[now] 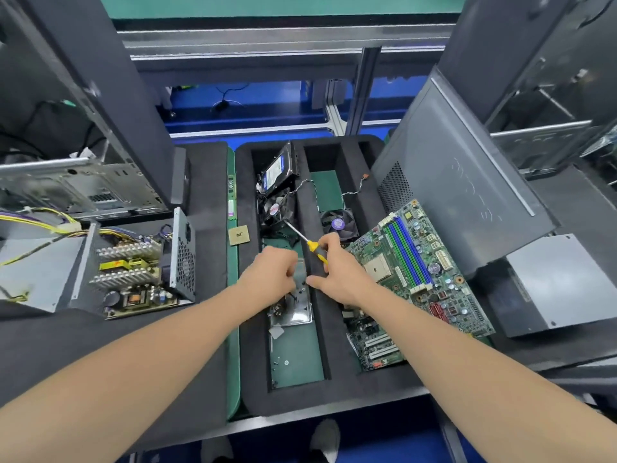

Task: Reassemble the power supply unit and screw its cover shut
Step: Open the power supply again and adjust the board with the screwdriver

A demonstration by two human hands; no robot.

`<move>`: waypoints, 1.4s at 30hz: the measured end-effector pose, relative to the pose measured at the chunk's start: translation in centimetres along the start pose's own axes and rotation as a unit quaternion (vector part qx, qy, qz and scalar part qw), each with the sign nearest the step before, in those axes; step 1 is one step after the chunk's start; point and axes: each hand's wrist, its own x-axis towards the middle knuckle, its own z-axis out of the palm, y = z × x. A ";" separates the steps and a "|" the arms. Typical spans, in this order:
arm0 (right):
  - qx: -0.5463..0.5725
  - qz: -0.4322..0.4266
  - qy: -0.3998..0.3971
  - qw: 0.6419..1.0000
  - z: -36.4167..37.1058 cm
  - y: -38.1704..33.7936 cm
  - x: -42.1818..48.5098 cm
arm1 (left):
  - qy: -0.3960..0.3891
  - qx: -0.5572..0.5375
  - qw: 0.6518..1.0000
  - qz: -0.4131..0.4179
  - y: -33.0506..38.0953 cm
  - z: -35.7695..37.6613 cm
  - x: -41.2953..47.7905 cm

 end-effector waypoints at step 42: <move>0.292 -0.146 0.154 0.933 8.8 -27.9 -4.2 | 0.221 -0.824 0.519 -0.060 -16.8 -9.0 -18.6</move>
